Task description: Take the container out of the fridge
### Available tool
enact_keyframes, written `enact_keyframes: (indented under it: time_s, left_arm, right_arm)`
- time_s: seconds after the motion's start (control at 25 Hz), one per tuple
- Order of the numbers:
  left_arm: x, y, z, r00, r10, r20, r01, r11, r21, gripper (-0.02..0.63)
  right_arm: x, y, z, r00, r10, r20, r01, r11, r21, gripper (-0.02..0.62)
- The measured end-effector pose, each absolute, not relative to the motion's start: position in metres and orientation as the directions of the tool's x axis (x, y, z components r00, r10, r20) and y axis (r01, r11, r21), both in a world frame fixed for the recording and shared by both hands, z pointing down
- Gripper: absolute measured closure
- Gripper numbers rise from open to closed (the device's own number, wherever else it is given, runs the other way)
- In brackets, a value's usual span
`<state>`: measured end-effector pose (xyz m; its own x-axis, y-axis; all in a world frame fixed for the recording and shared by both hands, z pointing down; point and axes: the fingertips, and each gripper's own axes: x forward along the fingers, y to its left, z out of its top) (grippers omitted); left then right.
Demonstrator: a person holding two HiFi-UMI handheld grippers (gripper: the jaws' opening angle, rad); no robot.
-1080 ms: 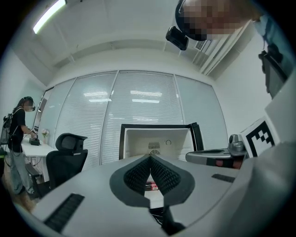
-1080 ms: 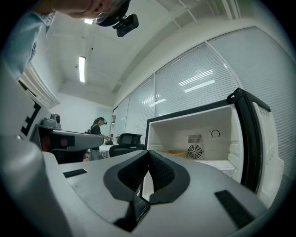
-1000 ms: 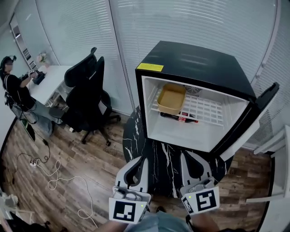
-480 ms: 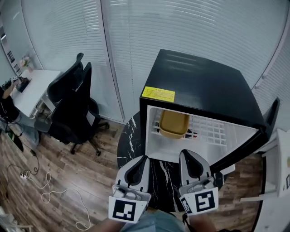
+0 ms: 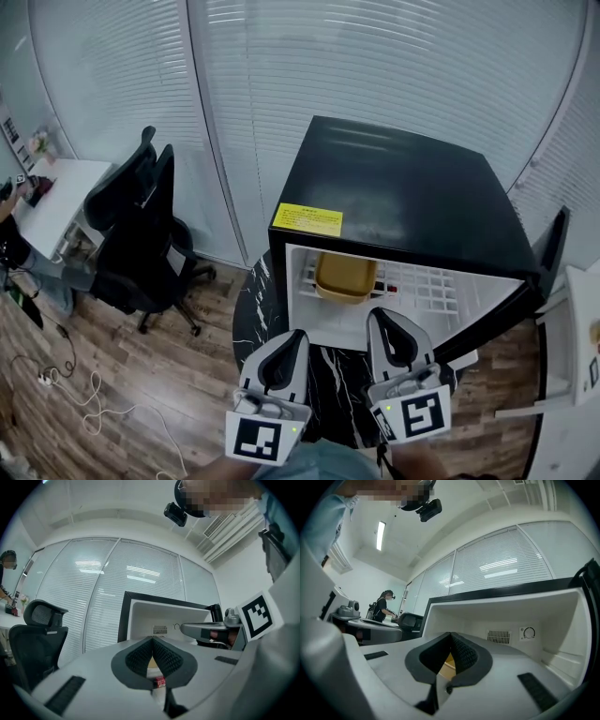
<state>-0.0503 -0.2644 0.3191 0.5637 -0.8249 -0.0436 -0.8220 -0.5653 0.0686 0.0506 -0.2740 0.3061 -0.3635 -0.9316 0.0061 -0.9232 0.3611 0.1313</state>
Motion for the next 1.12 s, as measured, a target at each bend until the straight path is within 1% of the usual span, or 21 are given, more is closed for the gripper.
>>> enact_keyframes:
  time_s: [0.28,0.48,0.56,0.64,0.8,1.12]
  left_arm:
    - [-0.045,-0.275,0.322,0.556,-0.831,-0.033,-0.827,-0.557,0.074,0.592]
    - [-0.04,-0.282,0.327,0.551,-0.834,-0.023,-0.83,-0.551,0.084,0.592]
    - [-0.036,-0.283,0.328,0.554,-0.833,-0.015,-0.829,-0.553,0.088,0.592]
    - [-0.034,-0.284,0.334,0.554,-0.833,0.0,-0.829,-0.551,0.094,0.592]
    - [-0.034,-0.289,0.35,0.541,-0.84,0.032,-0.838,-0.536,0.104,0.592]
    - [-0.041,-0.298,0.365,0.506,-0.861,0.057,-0.86,-0.498,0.11,0.592]
  right_arm:
    - [0.051,-0.287,0.312,-0.398,-0.916,0.039,-0.904,0.399,0.151,0.581]
    - [0.048,-0.302,0.31,-0.439,-0.898,0.041,-0.874,0.437,0.212,0.571]
    - [0.045,-0.306,0.308,-0.462,-0.886,0.036,-0.854,0.456,0.25,0.554]
    - [0.043,-0.308,0.311,-0.486,-0.872,0.051,-0.832,0.48,0.278,0.511]
    - [0.043,-0.316,0.332,-0.512,-0.853,0.101,-0.79,0.514,0.335,0.457]
    - [0.045,-0.326,0.359,-0.538,-0.813,0.222,-0.681,0.575,0.454,0.449]
